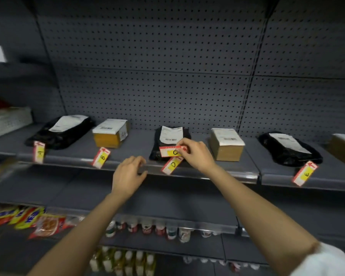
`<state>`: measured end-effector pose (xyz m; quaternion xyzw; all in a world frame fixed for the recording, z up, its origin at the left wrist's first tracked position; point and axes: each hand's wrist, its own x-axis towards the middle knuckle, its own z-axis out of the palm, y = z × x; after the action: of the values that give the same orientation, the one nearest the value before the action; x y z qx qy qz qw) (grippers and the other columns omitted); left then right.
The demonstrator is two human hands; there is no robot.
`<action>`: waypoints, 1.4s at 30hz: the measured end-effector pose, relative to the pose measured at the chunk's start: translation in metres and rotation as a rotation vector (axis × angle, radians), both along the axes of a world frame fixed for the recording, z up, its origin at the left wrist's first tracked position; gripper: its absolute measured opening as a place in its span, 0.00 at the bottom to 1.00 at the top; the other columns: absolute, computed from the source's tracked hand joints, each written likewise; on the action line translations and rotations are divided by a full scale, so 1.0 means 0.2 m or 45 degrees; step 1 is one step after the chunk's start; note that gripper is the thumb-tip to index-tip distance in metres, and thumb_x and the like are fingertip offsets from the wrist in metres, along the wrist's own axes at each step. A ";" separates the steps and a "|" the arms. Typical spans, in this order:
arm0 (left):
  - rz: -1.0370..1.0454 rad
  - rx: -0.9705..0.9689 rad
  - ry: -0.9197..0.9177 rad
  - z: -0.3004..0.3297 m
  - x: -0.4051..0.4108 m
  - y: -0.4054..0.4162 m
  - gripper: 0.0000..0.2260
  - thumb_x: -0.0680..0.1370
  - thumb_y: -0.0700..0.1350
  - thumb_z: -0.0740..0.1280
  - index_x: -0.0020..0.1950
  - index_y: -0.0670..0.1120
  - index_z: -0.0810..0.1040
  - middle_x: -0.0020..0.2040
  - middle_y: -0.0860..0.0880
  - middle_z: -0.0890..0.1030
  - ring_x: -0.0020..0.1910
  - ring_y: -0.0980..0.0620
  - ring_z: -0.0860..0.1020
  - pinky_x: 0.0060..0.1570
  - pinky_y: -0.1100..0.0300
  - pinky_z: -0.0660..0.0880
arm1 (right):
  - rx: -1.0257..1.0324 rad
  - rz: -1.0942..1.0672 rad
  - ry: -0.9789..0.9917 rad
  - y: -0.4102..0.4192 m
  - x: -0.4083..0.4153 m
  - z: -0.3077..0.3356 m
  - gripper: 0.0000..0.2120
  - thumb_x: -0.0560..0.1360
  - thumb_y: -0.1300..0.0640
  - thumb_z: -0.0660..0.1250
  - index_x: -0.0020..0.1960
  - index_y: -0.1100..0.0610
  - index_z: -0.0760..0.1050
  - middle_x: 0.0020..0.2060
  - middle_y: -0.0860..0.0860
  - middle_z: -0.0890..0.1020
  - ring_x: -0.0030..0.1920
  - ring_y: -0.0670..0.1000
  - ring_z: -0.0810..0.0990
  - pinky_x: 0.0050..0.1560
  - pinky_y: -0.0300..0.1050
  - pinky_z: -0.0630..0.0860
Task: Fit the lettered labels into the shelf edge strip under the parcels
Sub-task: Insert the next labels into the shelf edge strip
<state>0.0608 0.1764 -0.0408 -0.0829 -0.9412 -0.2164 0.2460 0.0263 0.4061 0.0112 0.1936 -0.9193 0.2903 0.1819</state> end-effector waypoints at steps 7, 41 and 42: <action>0.006 0.010 -0.084 -0.08 -0.04 -0.03 0.13 0.70 0.45 0.73 0.52 0.47 0.75 0.50 0.46 0.79 0.51 0.45 0.77 0.46 0.51 0.77 | 0.216 0.003 0.028 -0.11 -0.05 -0.05 0.06 0.76 0.52 0.65 0.49 0.52 0.78 0.49 0.50 0.82 0.51 0.53 0.78 0.55 0.48 0.66; -0.221 0.096 0.045 -0.11 -0.21 0.06 0.09 0.71 0.50 0.71 0.48 0.50 0.77 0.45 0.51 0.81 0.47 0.49 0.76 0.48 0.54 0.68 | 0.266 -0.087 -0.062 -0.18 -0.12 -0.10 0.28 0.66 0.47 0.74 0.63 0.48 0.68 0.58 0.47 0.77 0.57 0.48 0.76 0.58 0.47 0.67; -0.250 0.108 0.046 -0.09 -0.21 0.08 0.09 0.70 0.50 0.72 0.47 0.50 0.77 0.44 0.51 0.81 0.46 0.49 0.76 0.48 0.54 0.69 | 0.262 -0.109 -0.091 -0.13 -0.11 -0.09 0.25 0.67 0.47 0.74 0.61 0.48 0.70 0.55 0.47 0.78 0.54 0.48 0.77 0.56 0.47 0.67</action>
<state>0.0189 0.1931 -0.0595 -0.1680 -0.9139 -0.2775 0.2440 0.0037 0.3794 -0.0067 0.1611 -0.9576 0.1930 0.1405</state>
